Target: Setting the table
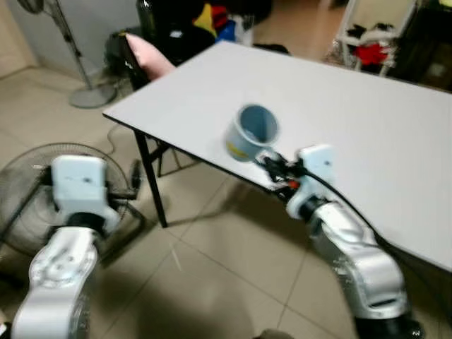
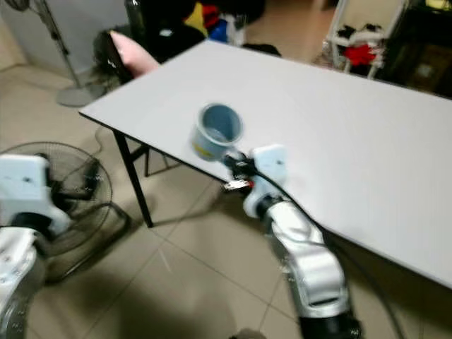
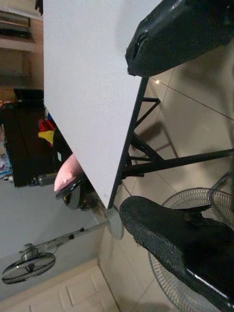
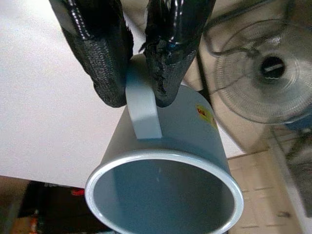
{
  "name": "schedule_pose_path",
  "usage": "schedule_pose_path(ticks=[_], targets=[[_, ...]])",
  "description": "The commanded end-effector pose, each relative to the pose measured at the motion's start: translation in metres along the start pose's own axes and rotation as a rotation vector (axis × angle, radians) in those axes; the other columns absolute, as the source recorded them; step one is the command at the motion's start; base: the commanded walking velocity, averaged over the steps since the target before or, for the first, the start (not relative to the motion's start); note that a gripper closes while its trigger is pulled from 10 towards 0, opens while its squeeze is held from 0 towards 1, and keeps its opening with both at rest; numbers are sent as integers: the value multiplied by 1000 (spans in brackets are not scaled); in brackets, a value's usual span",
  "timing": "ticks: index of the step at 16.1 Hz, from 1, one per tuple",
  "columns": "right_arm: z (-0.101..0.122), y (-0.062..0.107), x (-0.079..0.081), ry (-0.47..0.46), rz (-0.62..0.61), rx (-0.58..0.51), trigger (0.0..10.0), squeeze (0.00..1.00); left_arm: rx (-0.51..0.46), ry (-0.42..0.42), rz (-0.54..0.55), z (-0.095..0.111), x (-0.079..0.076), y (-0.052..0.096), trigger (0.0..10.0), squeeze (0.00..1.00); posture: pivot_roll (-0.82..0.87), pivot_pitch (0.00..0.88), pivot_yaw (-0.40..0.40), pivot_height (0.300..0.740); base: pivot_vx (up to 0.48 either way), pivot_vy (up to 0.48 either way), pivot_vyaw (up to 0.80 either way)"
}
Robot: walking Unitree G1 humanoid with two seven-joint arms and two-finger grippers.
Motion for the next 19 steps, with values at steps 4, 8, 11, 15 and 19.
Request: schedule_pose_path(ticks=[4,8,11,15,19], targets=[[9,-4,8,-8,30,-43,10000,0,0,-17,21,1,7,3,10000,0,-33,0,21,740,368,0,0],[10,-6,7,-17,13,-53,10000,0,-1,-23,15,2,7,1,10000,0,-33,0,28,740,368,0,0],[10,-7,5,-19,0,-58,10000,0,-4,-22,7,2,6,-1,10000,0,-38,0,37,740,370,0,0],[10,-6,2,-28,-30,-60,10000,0,-3,-18,-3,2,4,-3,10000,0,-45,0,45,740,369,0,0],[11,-5,-6,-41,-76,-68,10000,0,0,-11,-16,1,1,-6,10000,0,-55,0,53,740,367,0,0]])
Point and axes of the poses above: a point about 5 cm out from each wrist's last joint towards the gripper, its own y axis pointing back from the gripper into the wrist, its own z axis along the axis of the wrist's last joint, x = y × z, the point moved 3 cm from there along -y, pointing out of the wrist towards the gripper
